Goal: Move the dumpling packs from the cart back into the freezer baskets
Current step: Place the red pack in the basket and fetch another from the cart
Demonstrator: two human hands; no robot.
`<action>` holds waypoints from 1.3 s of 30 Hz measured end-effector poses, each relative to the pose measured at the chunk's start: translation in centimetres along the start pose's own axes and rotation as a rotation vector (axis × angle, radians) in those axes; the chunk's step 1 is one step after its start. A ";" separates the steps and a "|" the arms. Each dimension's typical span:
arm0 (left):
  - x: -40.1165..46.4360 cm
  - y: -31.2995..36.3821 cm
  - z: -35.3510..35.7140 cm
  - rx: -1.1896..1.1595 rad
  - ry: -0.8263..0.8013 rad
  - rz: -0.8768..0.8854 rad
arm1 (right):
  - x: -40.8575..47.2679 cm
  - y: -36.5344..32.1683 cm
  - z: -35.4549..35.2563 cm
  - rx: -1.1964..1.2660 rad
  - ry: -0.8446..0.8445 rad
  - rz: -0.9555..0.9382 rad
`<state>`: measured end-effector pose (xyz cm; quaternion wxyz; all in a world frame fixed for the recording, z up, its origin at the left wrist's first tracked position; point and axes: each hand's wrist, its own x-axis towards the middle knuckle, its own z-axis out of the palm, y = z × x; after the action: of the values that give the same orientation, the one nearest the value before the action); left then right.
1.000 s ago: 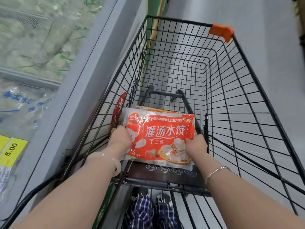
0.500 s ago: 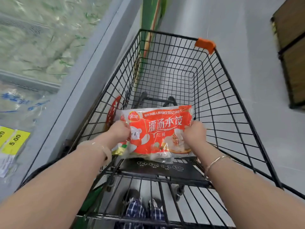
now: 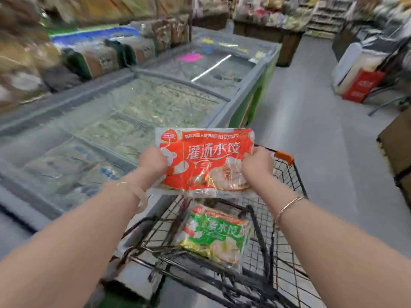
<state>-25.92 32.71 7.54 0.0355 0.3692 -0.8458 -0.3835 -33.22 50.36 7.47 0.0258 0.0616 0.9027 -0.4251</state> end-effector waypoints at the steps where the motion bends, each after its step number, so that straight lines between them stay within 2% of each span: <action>1: -0.4 -0.5 -1.7 0.038 0.034 -0.012 | -0.7 -1.1 -0.1 -0.004 -0.020 -0.028; 4: -2.1 -2.9 -8.0 0.132 0.211 -0.006 | -4.2 -5.8 1.0 0.008 -0.091 -0.169; 9: -7.3 -10.2 -16.7 0.192 0.397 -0.162 | -12.7 -11.7 5.1 -0.002 -0.281 -0.351; 14: -12.7 -20.3 -24.8 0.090 0.545 -0.350 | -22.7 -16.8 10.6 -0.053 -0.422 -0.492; 19: -19.8 -32.0 -32.5 0.091 0.586 -0.497 | -35.5 -20.1 18.1 -0.120 -0.582 -0.626; 25: -28.2 -45.2 -39.7 0.066 0.668 -0.658 | -51.2 -20.3 26.0 -0.184 -0.749 -0.705; 31: -33.9 -56.8 -42.0 0.075 0.674 -0.802 | -62.6 -18.4 32.4 -0.266 -0.821 -0.696; 39: -34.9 -64.1 -35.5 -0.001 0.500 -0.963 | -66.1 -11.5 38.0 -0.478 -0.881 -0.644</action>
<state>49.87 5.62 -3.01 0.0560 0.7950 -0.5466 -0.2570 30.55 7.92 -1.38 0.2808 -0.4051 0.8509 -0.1819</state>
